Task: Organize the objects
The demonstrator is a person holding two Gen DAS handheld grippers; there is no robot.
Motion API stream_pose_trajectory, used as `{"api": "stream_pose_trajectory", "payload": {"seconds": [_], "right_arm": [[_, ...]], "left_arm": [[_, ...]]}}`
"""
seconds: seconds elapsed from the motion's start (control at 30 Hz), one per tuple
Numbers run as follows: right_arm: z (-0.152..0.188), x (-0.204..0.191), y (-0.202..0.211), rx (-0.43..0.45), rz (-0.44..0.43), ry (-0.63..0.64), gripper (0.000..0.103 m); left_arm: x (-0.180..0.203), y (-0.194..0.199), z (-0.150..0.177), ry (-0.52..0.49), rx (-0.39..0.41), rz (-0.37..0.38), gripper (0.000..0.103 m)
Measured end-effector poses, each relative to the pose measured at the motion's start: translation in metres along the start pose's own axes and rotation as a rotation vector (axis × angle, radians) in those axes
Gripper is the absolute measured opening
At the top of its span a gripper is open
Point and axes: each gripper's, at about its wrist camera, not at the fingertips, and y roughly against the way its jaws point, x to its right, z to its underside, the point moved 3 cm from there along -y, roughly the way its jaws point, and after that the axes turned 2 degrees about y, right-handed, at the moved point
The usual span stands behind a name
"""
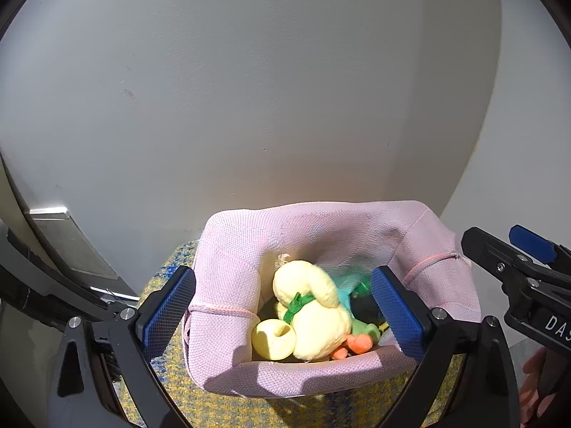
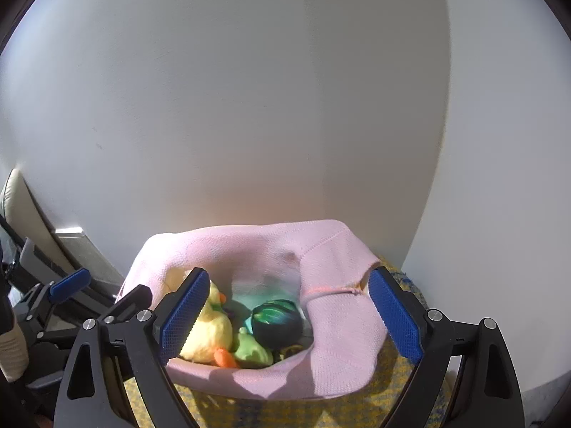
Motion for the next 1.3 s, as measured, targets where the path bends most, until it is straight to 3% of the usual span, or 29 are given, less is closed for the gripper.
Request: {"api": "stream_pose_trajectory", "payload": {"seconds": [0.63, 1.3], "right_arm": [[0.007, -0.016, 0.044, 0.025, 0.027, 0.035, 0.091], [0.045, -0.034, 0.079, -0.024, 0.032, 0.074, 0.091]], "left_arm": [[0.001, 0.053, 0.015, -0.02, 0.028, -0.013, 0.103], [-0.025, 0.096, 0.049, 0.002, 0.002, -0.041, 0.103]]}}
